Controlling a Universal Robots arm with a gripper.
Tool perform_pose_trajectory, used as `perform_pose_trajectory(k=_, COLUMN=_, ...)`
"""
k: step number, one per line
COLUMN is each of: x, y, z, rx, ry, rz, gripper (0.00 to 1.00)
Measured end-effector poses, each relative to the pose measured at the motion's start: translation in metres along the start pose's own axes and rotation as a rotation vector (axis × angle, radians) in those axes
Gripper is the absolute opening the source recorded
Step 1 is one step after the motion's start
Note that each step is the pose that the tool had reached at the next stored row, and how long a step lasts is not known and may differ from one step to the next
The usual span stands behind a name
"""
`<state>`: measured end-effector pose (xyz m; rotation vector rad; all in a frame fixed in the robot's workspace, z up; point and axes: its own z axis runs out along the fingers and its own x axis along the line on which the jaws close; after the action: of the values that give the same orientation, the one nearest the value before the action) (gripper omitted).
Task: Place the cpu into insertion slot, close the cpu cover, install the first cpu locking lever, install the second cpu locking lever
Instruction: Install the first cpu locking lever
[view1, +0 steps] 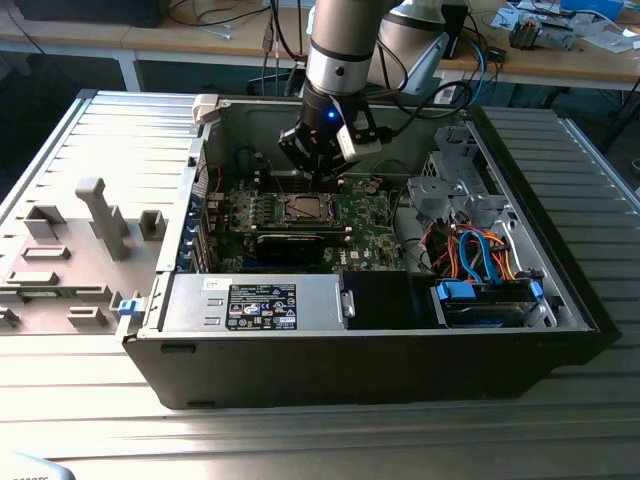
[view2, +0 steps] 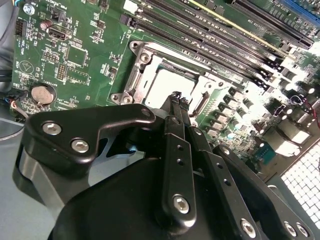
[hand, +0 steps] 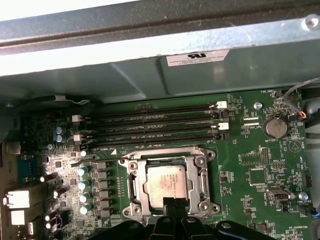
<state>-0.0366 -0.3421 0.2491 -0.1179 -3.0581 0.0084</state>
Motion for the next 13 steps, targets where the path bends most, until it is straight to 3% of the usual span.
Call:
perform_pose_trajectory(k=4, x=0.0, y=0.0, z=0.0, rx=0.0005, ry=0.0, rz=-0.012, gripper=0.11)
perform_pose_trajectory(k=7, x=0.0, y=0.0, z=-0.0001, rx=-0.0046, ry=0.0003, rz=-0.02, gripper=0.11)
perform_pose_trajectory(k=10, x=0.0007, y=0.0, z=0.0001, rx=-0.0064, ry=0.0004, rz=-0.053, gripper=0.11)
perform_pose_trajectory(k=12, x=0.004, y=-0.0003, z=0.0003, rx=-0.0118, ry=0.0004, rz=-0.053, gripper=0.11)
perform_pose_trajectory(k=13, x=0.0073, y=-0.0006, z=0.0006, rx=-0.0182, ry=0.0002, rz=-0.054, gripper=0.11)
